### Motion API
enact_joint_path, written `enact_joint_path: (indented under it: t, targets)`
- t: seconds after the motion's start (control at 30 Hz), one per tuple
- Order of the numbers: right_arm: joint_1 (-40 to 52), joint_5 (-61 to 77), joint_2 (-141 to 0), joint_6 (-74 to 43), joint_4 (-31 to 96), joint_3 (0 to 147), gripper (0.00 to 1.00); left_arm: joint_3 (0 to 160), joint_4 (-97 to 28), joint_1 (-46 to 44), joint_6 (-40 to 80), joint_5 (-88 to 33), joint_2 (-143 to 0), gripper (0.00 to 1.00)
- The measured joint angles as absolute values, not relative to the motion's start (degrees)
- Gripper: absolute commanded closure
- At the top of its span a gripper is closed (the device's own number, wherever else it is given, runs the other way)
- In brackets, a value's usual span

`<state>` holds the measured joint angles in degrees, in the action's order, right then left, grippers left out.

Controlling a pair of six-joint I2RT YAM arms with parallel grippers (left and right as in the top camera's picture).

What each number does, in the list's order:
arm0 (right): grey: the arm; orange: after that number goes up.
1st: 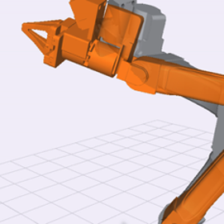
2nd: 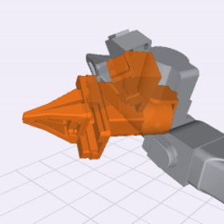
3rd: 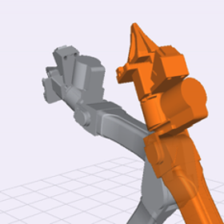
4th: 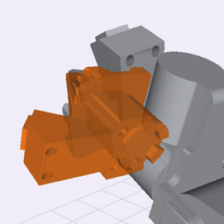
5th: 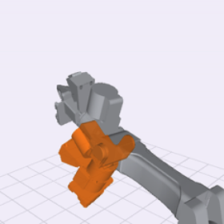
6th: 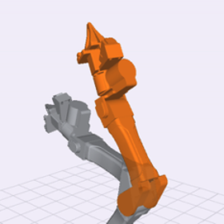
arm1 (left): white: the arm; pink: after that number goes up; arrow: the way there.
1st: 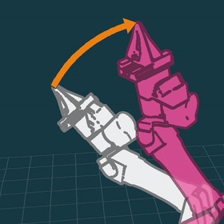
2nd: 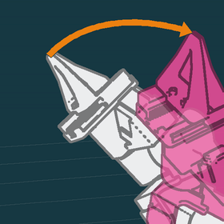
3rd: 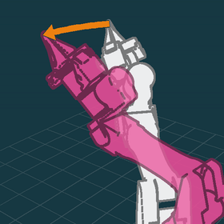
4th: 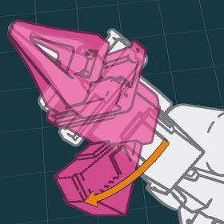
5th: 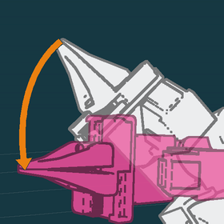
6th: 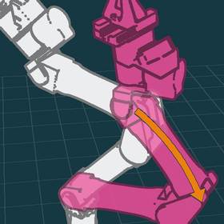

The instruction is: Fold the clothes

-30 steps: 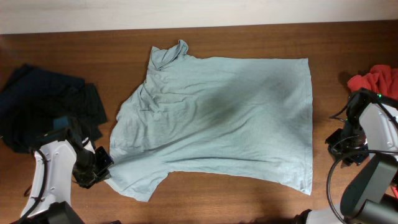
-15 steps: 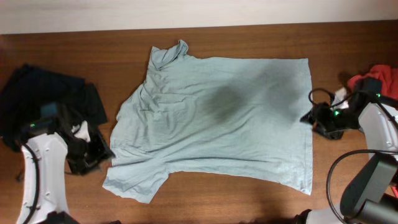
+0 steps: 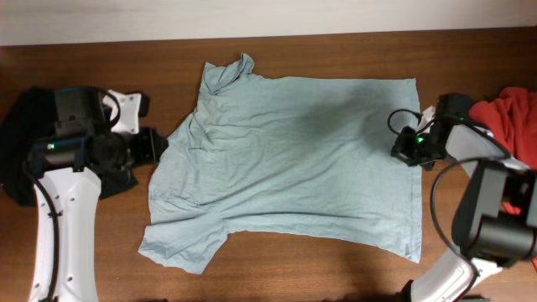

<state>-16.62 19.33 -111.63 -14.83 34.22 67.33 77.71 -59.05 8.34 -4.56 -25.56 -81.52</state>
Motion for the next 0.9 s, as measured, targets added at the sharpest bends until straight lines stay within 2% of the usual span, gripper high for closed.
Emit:
enact_joint_path:
  t: [0.2,0.37,0.43,0.53,0.6,0.77,0.87,0.9]
  targets:
    - [-16.4,13.2,-112.0,-17.4,37.1,69.1,0.96,82.0,-58.0,5.6,-5.9,-26.2,-81.5,0.88]
    - [-17.2,2.0,-111.8,-23.5,42.3,70.3,0.96,82.4,-57.6,5.2,-6.3,-26.3,-81.5,0.83]
    - [-19.0,-2.3,-111.7,-25.0,43.0,70.3,0.91,82.4,-57.6,5.2,-6.5,-26.2,-81.5,0.78]
    - [-21.5,-3.6,-112.1,-24.0,43.7,71.1,0.68,82.4,-57.3,5.0,-6.5,-25.6,-81.5,0.66]
    - [-22.4,-3.2,-112.8,-21.9,45.1,72.5,0.58,82.5,-56.8,4.5,-6.5,-24.5,-81.7,0.62]
    - [-22.8,1.5,-114.6,-17.9,50.4,79.0,0.49,82.7,-53.8,0.8,-7.7,-22.1,-85.4,0.52]
    - [-22.8,7.9,-114.7,-15.4,53.9,85.1,0.48,82.8,-50.6,-1.9,-8.4,-20.5,-90.2,0.43]
    - [-22.8,10.0,-114.7,-14.8,55.0,87.1,0.48,82.8,-48.4,-2.7,-8.7,-20.1,-92.2,0.42]
